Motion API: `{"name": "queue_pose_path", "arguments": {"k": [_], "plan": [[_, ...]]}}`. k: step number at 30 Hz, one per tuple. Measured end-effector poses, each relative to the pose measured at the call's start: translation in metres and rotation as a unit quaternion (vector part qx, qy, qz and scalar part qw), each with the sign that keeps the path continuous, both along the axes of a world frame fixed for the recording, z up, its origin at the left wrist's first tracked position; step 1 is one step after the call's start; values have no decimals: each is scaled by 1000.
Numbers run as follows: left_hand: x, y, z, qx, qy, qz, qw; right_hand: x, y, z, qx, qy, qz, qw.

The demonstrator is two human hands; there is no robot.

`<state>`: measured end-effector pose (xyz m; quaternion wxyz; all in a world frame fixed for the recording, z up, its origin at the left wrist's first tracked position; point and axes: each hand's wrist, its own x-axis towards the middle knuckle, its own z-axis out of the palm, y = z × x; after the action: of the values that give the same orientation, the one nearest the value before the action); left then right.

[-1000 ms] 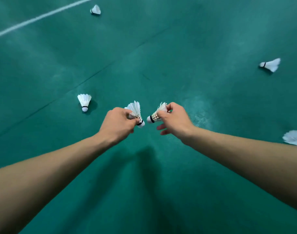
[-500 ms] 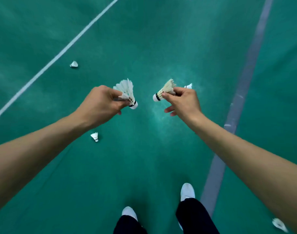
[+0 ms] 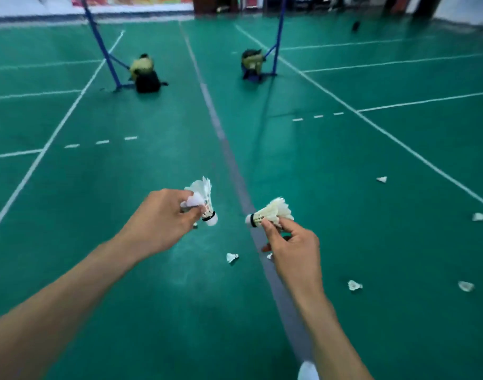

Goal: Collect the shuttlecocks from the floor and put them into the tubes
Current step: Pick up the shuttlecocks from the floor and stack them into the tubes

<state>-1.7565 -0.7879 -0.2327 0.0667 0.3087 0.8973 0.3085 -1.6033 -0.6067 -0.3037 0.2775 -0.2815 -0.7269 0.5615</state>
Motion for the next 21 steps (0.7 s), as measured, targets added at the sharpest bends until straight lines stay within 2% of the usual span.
{"name": "queue_pose_path", "arguments": {"k": [3, 6, 11, 14, 21], "plan": [[45, 60, 49, -26, 82, -84, 993, 54, 33, 40, 12, 32, -69, 997], [103, 121, 90, -23, 190, -160, 968, 116, 70, 75, 23, 68, -124, 990], [207, 219, 131, -5, 272, -262, 926, 240, 133, 116, 58, 103, -204, 972], [281, 275, 145, 24, 286, -314, 905, 326, 168, 130, 84, 101, -253, 958], [492, 400, 154, 95, 245, -447, 855, 559, 242, 138, 120, 54, -352, 926]]}}
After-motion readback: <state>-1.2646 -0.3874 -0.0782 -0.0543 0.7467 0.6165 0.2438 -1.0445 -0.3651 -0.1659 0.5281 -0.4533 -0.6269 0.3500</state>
